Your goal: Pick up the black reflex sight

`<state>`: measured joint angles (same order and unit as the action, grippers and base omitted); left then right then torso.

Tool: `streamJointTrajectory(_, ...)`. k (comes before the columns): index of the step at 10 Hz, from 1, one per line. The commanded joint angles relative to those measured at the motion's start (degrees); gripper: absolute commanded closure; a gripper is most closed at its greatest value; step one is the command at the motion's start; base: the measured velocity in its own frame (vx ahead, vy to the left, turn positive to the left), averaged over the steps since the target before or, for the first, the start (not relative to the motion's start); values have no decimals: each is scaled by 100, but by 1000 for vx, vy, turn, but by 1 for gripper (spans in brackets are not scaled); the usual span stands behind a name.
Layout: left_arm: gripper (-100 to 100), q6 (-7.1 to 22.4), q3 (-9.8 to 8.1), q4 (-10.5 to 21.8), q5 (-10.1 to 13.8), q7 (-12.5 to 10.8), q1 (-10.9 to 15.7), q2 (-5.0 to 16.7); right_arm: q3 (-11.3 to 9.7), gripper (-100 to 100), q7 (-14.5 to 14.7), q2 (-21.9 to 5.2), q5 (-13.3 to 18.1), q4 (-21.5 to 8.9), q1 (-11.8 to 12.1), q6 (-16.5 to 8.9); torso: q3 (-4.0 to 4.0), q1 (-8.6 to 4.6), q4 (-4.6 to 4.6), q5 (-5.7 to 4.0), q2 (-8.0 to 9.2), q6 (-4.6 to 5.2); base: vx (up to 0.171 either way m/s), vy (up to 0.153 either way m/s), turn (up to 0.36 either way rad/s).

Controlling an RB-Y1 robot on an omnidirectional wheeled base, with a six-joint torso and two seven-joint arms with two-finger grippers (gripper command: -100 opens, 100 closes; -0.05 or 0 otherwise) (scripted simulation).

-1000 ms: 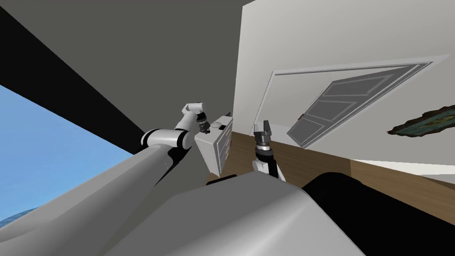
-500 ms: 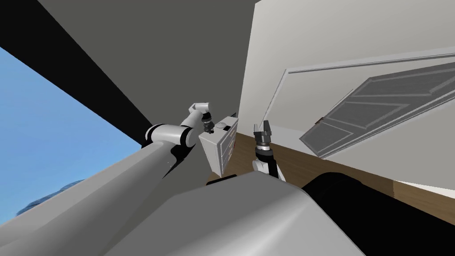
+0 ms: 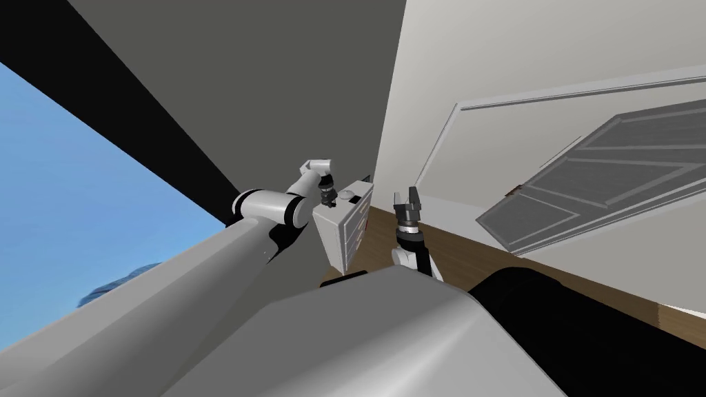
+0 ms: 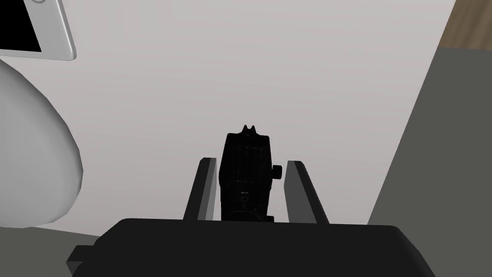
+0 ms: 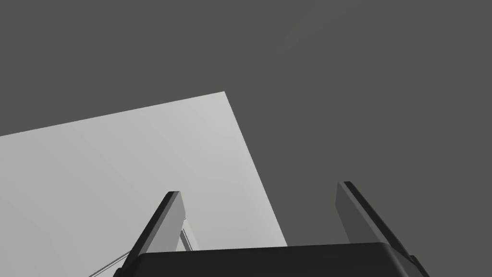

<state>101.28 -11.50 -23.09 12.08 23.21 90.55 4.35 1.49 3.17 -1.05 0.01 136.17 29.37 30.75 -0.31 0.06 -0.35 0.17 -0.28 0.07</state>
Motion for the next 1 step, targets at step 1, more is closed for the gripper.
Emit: streamJointTrajectory(1, 0, 0, 0, 0, 0, 0, 0, 0, 0, 0, 0, 0, 0, 0, 0, 0, 0, 0, 0, 0, 0, 0, 0, 0, 0)
